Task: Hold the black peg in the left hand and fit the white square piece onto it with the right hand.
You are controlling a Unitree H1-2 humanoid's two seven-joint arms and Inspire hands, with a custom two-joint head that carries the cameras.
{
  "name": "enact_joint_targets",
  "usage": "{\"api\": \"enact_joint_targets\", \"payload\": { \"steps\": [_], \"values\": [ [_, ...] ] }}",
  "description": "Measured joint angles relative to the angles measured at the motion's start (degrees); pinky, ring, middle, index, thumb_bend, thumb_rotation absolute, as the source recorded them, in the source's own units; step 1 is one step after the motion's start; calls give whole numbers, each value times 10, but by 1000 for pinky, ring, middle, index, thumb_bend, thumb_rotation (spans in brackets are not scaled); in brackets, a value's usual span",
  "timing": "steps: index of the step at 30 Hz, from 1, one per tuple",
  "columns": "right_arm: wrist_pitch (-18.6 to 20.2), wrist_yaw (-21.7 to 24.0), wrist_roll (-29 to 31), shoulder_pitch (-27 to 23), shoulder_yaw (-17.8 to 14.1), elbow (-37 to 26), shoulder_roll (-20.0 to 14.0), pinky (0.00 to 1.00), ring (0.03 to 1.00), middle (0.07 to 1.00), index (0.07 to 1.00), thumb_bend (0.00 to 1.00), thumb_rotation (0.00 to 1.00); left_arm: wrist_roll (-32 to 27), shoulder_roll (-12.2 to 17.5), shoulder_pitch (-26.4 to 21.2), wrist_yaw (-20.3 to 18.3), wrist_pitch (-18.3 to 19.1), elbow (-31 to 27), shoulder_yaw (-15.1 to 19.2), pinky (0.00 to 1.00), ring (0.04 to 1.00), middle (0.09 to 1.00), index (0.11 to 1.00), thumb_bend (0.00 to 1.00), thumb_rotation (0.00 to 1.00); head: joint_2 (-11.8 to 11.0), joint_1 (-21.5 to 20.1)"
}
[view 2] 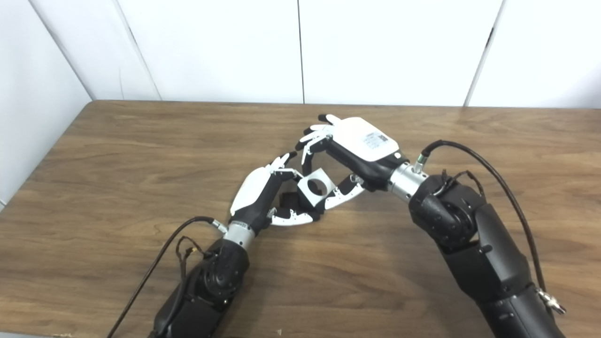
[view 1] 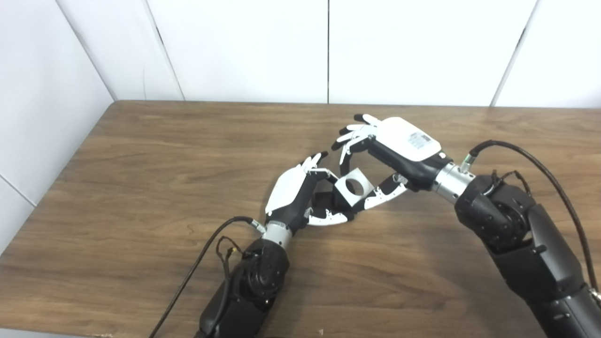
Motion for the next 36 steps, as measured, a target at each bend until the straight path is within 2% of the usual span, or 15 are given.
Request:
{"api": "enact_joint_targets", "payload": {
  "steps": [11, 27, 31, 36],
  "values": [
    [0, -4, 1, 0, -4, 17, 16, 972, 883, 785, 483, 514, 140, 0, -1, 0, 2, 2, 0, -1, 1000, 1000, 982, 493, 522, 76, 0, 0],
    [0, -13, 0, 0, -4, 22, 21, 970, 874, 784, 483, 514, 140, 0, -1, 0, 2, 2, 0, -1, 1000, 1000, 982, 493, 522, 76, 3, 5],
    [0, -15, -1, 0, -3, 42, 21, 937, 869, 782, 483, 515, 140, 0, -1, 0, 2, 2, -1, -1, 1000, 1000, 984, 493, 521, 78, 4, 9],
    [-1, -25, 0, -1, -3, 59, 24, 942, 867, 779, 483, 515, 140, 0, 0, 0, 1, 6, -4, -2, 1000, 1000, 982, 493, 521, 76, 4, 10]
  ]
}}
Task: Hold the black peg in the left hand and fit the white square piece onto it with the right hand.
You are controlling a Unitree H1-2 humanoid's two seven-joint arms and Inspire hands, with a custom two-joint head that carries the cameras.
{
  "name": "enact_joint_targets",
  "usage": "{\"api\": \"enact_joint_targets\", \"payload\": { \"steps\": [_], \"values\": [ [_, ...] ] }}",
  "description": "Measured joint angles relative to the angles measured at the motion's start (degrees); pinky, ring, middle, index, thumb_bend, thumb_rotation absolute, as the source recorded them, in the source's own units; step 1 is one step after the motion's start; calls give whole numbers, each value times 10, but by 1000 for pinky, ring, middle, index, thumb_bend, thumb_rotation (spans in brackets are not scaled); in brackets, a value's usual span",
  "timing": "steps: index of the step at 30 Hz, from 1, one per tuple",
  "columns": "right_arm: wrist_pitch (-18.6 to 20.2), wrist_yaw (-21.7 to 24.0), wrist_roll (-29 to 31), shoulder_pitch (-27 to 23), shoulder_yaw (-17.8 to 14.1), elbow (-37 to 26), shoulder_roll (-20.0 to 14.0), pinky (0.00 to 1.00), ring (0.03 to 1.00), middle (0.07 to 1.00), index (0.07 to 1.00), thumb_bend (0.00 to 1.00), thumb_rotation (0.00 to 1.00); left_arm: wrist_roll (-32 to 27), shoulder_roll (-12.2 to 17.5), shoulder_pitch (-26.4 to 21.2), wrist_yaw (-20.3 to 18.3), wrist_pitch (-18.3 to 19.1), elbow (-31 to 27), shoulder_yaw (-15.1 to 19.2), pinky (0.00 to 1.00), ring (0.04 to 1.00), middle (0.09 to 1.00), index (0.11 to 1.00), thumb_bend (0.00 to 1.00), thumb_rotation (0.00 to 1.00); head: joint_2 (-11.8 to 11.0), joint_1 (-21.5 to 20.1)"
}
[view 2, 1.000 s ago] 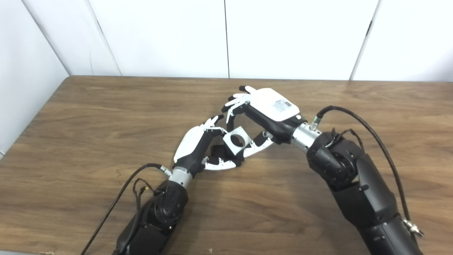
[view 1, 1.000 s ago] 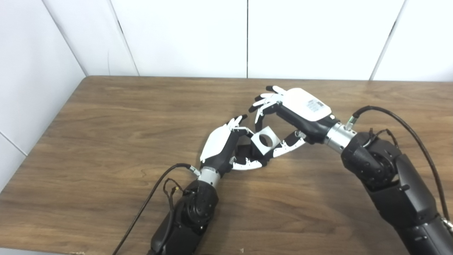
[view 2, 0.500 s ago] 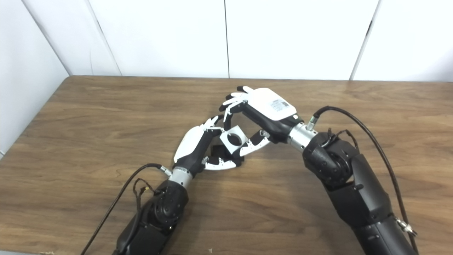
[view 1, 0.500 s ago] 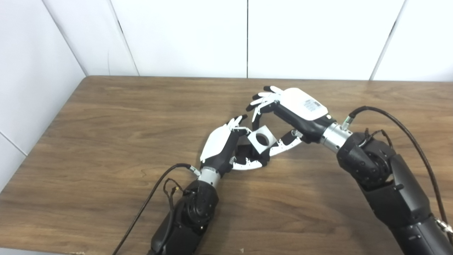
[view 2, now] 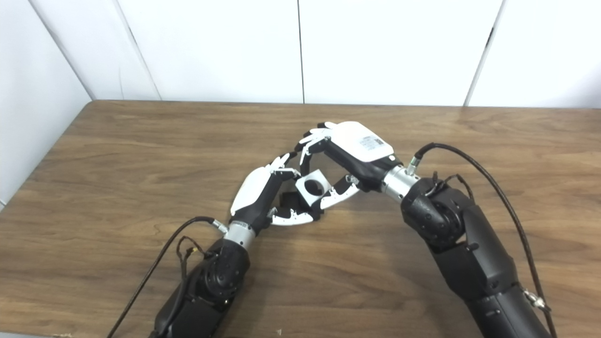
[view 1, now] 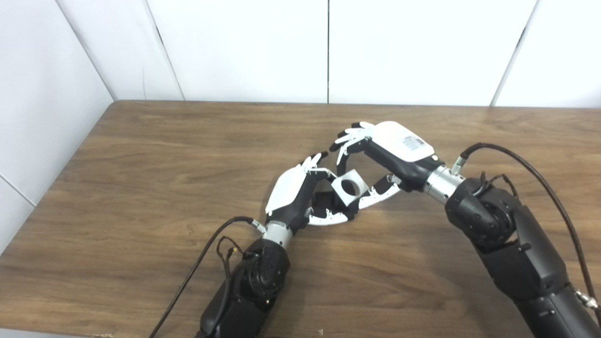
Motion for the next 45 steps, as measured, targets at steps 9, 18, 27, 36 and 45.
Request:
{"api": "enact_joint_targets", "payload": {
  "steps": [9, 18, 27, 36, 45],
  "values": [
    [-19, -27, 5, -7, 4, 39, 5, 955, 864, 779, 483, 515, 140, 1, 0, 0, 0, 13, -4, -2, 1000, 1000, 982, 493, 521, 77, 3, 4],
    [-29, -49, 6, -11, 7, 64, 8, 964, 869, 778, 483, 514, 140, 1, 0, 0, 0, 17, -6, -4, 1000, 1000, 986, 493, 521, 77, 3, 10],
    [-26, -50, 5, -11, 11, 63, 12, 975, 866, 778, 483, 514, 141, 1, 0, 0, 0, 18, -6, -4, 1000, 1000, 988, 493, 521, 79, 4, 5],
    [-23, -18, -21, -22, 46, 43, 1, 982, 887, 776, 484, 512, 143, 1, -1, -2, 2, 13, -5, -6, 1000, 1000, 982, 493, 521, 79, 5, 3],
    [-14, 15, -33, -25, 55, 27, -10, 947, 872, 765, 484, 516, 139, 1, 0, -2, 3, 5, -3, -9, 1000, 1000, 986, 493, 521, 80, 7, 4]
  ]
}}
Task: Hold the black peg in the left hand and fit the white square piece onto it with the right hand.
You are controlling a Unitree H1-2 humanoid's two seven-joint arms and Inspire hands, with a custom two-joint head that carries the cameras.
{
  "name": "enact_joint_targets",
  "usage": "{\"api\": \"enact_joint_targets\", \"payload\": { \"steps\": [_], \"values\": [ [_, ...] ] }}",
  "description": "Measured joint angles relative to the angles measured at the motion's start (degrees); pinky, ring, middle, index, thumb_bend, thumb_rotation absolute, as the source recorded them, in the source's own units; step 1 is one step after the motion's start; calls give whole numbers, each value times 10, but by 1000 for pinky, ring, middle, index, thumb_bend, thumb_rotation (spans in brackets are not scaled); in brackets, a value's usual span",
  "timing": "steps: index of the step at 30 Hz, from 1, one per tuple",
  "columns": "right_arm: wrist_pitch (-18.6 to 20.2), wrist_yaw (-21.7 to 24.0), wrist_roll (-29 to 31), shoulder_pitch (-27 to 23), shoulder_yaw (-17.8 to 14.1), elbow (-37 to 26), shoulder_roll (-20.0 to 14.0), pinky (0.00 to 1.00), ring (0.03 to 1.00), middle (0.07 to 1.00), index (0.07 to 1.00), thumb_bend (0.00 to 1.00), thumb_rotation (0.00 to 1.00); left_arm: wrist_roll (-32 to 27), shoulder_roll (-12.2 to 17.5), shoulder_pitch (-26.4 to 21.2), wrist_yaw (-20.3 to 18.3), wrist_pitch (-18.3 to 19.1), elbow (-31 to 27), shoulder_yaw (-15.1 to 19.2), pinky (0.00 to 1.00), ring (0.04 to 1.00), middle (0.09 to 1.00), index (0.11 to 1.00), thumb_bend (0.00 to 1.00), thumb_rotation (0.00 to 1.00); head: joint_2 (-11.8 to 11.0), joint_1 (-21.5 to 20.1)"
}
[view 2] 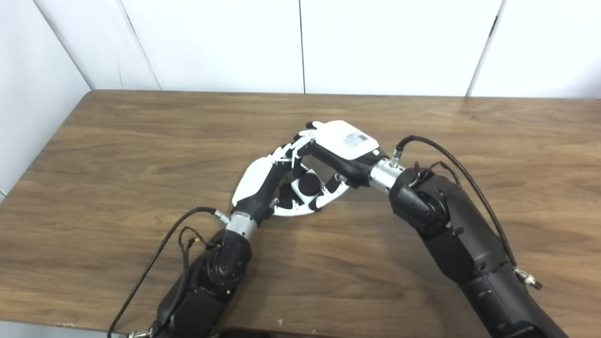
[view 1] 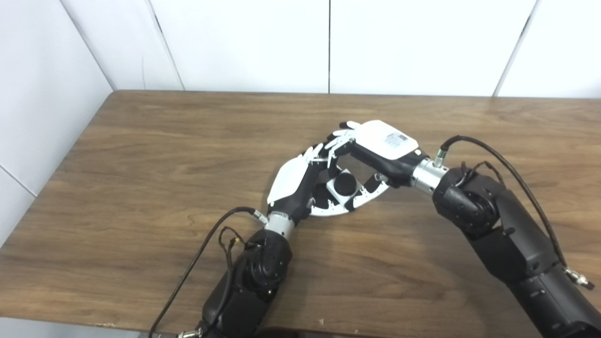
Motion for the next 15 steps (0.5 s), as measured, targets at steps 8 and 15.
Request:
{"api": "enact_joint_targets", "payload": {
  "steps": [8, 15],
  "values": [
    [2, 0, -2, 0, 1, 11, -2, 943, 864, 768, 484, 516, 140, 0, 0, 0, -2, 1, 0, 1, 1000, 1000, 987, 493, 521, 79, 0, 2],
    [20, 6, -3, 0, 1, 10, -6, 965, 905, 861, 844, 770, 404, 0, 0, 0, -2, 0, 0, 1, 1000, 1000, 986, 493, 521, 78, -3, -11]
  ]
}}
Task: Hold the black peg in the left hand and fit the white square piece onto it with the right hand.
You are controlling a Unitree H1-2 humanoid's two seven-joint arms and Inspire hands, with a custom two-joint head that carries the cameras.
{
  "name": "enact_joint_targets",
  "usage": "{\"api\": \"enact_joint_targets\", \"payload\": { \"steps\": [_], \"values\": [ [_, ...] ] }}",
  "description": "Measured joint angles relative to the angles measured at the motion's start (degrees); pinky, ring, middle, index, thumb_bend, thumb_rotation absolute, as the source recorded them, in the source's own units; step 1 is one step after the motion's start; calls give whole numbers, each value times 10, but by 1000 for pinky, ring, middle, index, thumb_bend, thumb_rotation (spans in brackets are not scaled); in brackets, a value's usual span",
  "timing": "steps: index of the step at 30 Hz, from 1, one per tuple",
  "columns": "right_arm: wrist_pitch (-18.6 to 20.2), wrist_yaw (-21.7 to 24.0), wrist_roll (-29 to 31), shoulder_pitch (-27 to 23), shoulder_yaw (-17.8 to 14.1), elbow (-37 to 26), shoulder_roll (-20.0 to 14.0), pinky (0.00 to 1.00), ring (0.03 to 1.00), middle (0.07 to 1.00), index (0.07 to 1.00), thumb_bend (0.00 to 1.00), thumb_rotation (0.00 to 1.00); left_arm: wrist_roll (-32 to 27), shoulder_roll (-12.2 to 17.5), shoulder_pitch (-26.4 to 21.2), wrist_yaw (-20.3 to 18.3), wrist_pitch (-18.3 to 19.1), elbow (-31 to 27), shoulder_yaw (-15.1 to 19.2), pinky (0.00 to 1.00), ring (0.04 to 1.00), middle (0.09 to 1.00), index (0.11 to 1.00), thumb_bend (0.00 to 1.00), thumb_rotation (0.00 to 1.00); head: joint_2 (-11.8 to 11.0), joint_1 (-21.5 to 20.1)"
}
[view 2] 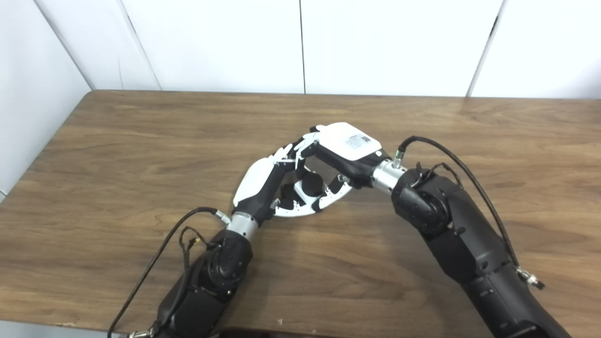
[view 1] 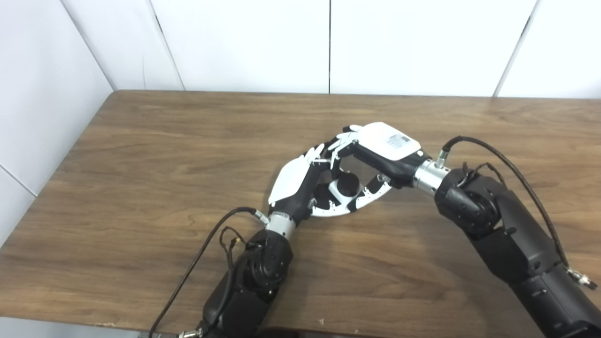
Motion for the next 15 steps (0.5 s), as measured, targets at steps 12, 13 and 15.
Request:
{"api": "enact_joint_targets", "payload": {
  "steps": [12, 13, 15],
  "values": [
    [42, 42, 12, 31, -22, -12, -17, 904, 916, 916, 993, 933, 432, -2, 0, -4, -9, 9, 0, 2, 1000, 1000, 983, 493, 521, 77, 0, -6],
    [42, 40, 15, 34, -25, -12, -17, 909, 920, 917, 989, 932, 427, -2, -1, -5, -10, 8, 1, 2, 1000, 1000, 984, 493, 521, 77, 1, -6],
    [42, 35, 19, 41, -33, -12, -15, 921, 931, 920, 984, 929, 420, -2, -2, -6, -10, 8, 2, 2, 1000, 1000, 985, 493, 521, 76, 1, -6]
  ]
}}
